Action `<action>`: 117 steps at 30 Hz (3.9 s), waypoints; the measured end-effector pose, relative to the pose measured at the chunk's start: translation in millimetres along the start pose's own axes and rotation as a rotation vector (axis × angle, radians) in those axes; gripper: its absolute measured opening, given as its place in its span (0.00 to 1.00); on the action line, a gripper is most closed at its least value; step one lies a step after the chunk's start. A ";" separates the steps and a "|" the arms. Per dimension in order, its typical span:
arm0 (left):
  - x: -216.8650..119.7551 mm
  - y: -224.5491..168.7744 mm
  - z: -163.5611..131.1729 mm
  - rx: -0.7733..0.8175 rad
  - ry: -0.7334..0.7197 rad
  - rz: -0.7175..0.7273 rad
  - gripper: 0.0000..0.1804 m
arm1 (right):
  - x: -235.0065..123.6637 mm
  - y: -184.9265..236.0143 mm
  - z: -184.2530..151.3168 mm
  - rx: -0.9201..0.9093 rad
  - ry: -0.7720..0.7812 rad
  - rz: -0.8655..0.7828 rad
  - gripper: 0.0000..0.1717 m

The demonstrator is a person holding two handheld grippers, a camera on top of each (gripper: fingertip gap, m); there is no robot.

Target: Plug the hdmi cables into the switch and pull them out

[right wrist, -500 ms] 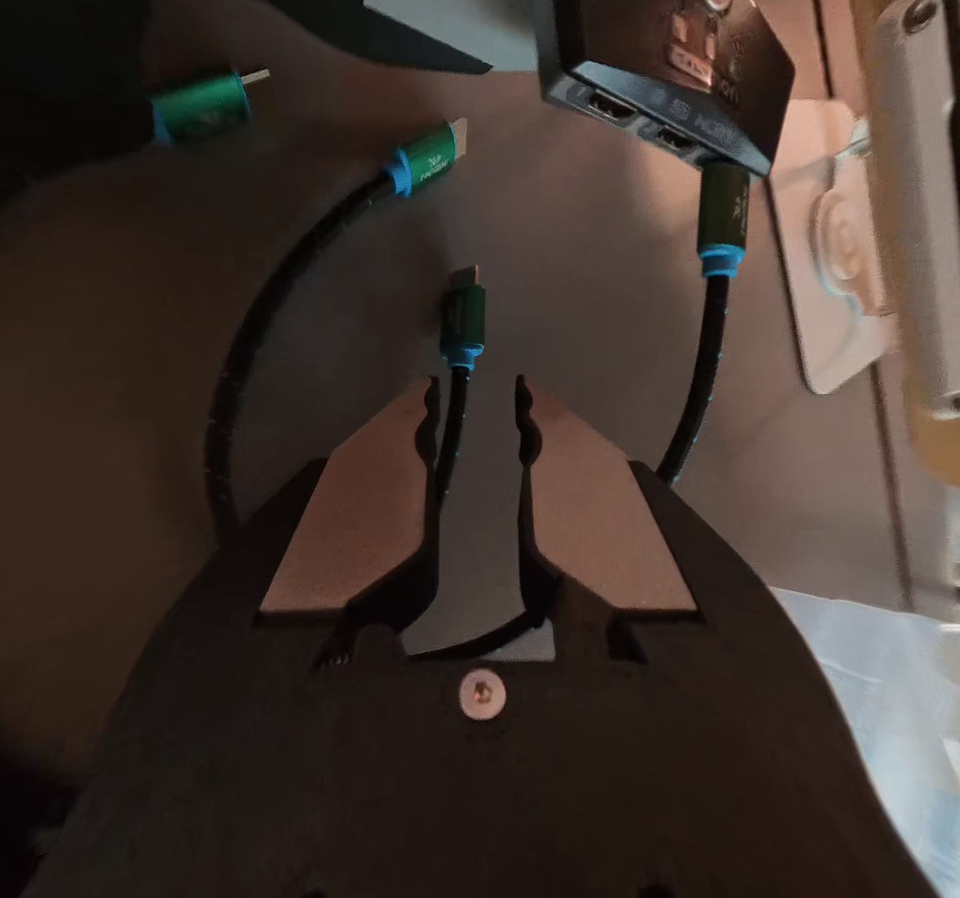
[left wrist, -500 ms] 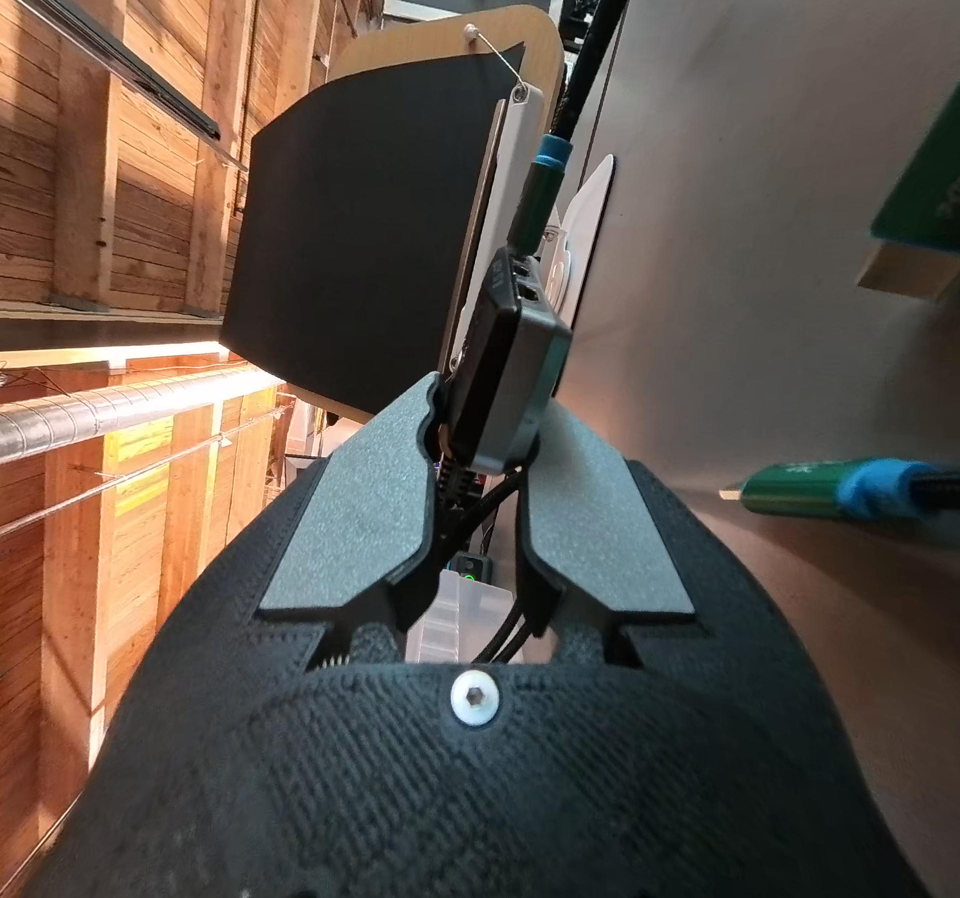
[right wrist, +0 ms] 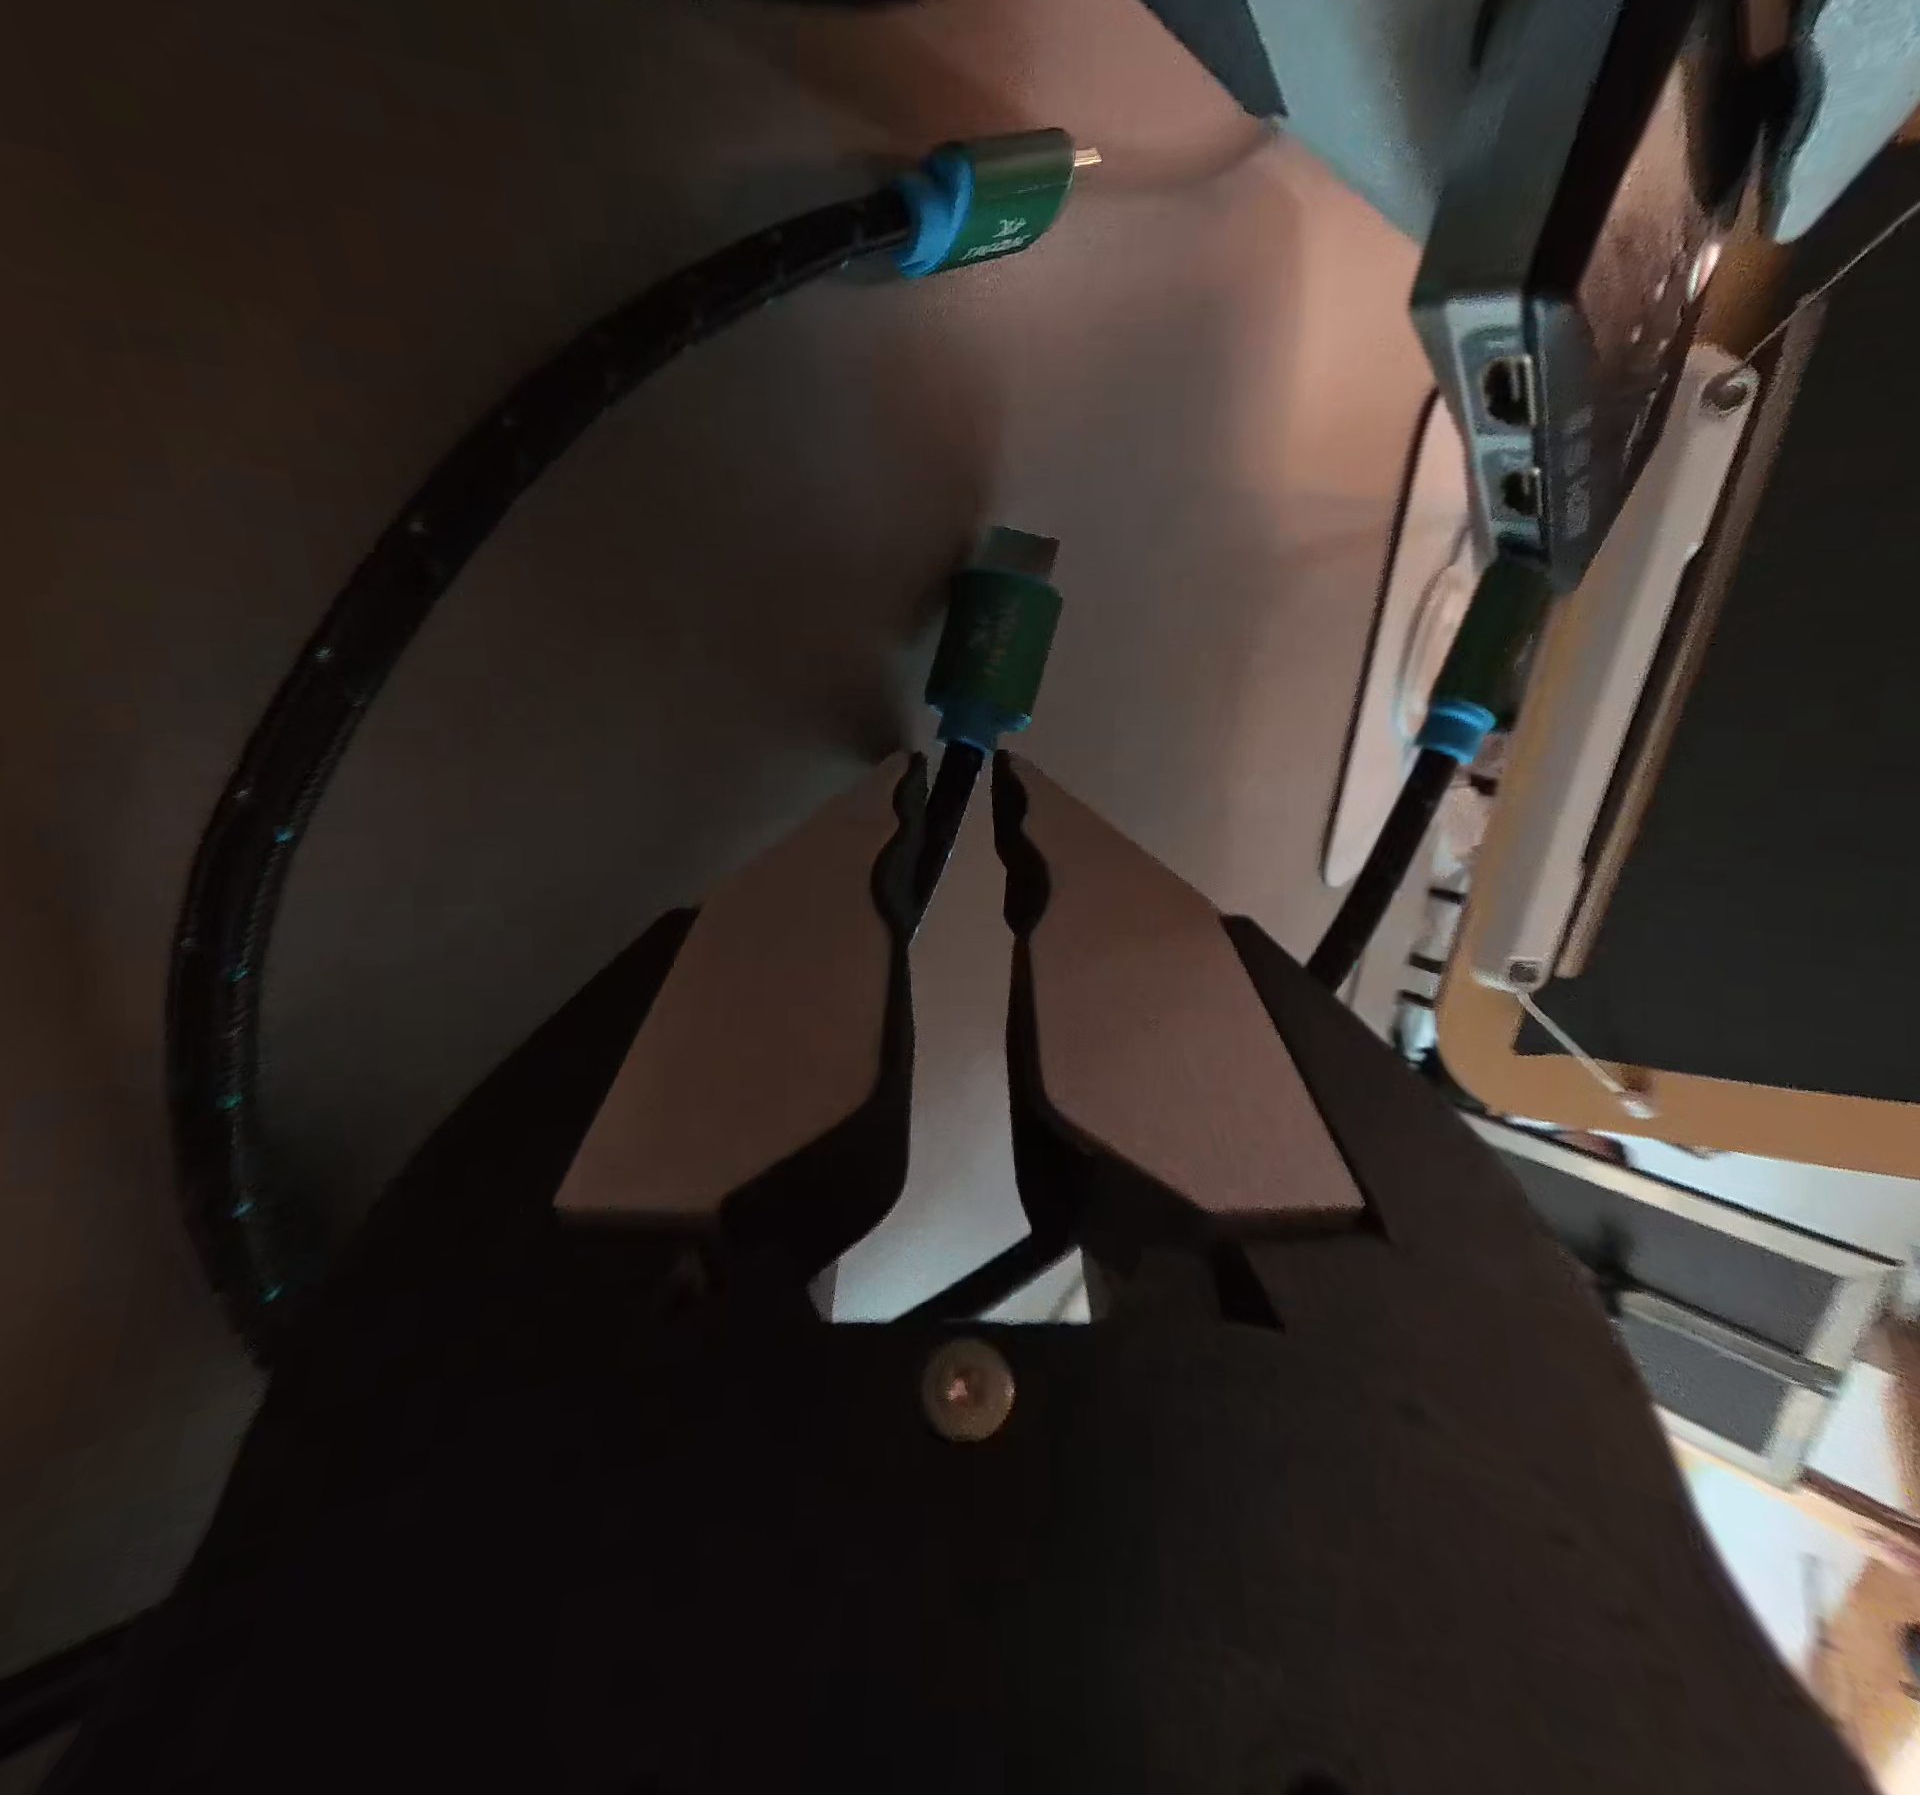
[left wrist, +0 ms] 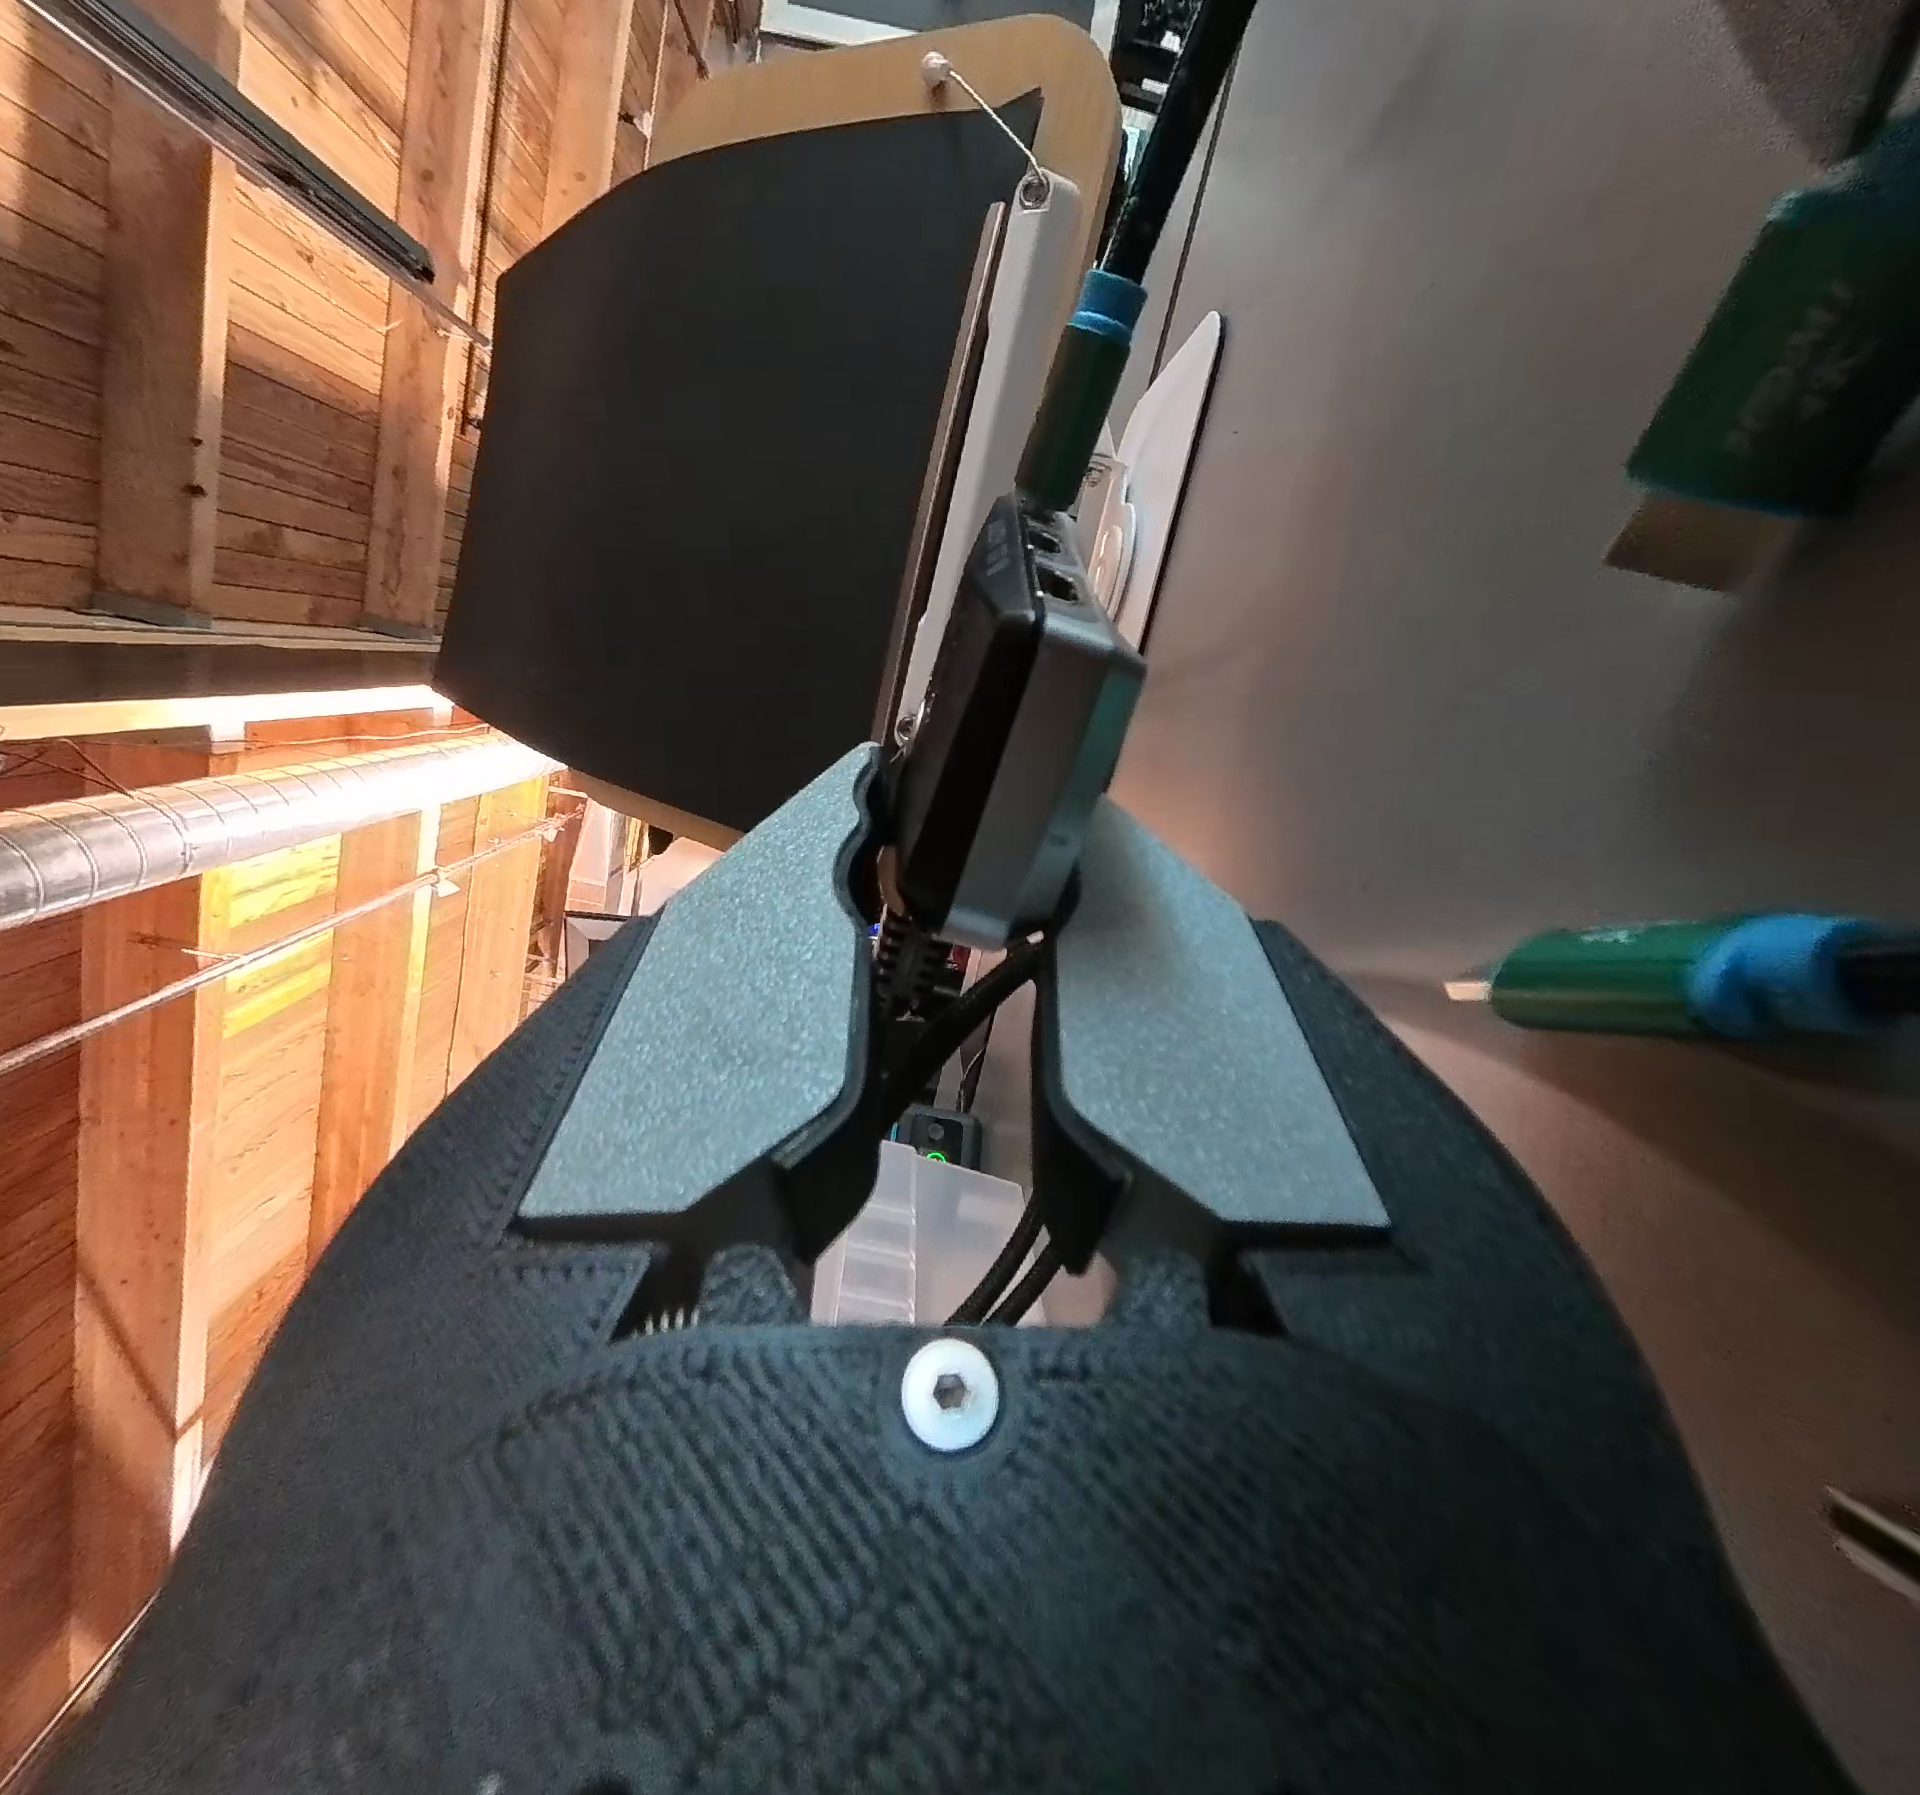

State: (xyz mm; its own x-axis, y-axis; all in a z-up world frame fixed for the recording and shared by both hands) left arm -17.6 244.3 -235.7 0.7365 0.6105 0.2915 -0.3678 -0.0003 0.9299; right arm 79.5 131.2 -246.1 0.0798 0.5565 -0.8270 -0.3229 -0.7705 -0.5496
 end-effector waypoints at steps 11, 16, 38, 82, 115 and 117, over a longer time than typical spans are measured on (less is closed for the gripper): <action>-1.5 0.9 -2.7 0.010 -0.012 0.007 0.14 | -26.8 -21.1 -33.5 0.561 -0.519 0.148 0.01; -4.7 2.5 1.8 0.043 -0.055 0.057 0.13 | -34.4 -28.8 -47.5 0.787 -0.849 0.433 0.02; -19.2 4.8 15.7 0.267 -0.249 0.250 0.12 | -24.8 -33.4 -53.1 1.028 -0.951 0.910 0.02; -17.9 -20.2 0.1 0.393 -0.133 0.005 0.11 | -13.0 -3.0 -1.1 0.394 -0.295 -0.050 0.01; -13.6 -30.1 -5.9 0.269 -0.030 -0.208 0.12 | 10.4 -10.1 -12.8 0.356 -0.423 -0.006 0.03; -13.4 -30.2 -6.0 0.262 -0.028 -0.214 0.12 | 10.9 -9.4 -12.3 0.337 -0.417 -0.017 0.03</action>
State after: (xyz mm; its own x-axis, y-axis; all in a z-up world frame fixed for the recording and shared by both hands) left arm -19.8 240.8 -269.1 0.7978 0.5969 0.0856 -0.0470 -0.0801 0.9957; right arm 94.9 140.7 -251.3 -0.2714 0.6975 -0.6632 -0.6153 -0.6556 -0.4377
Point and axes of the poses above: each gripper's, where its closed fingertips meet, x out along the fingers, z out of its top, y = z × x across the jaws, the point moved 10 cm from there along -x, back along the fingers, and after that the axes turned 15 degrees about z, right-handed, at the moved point
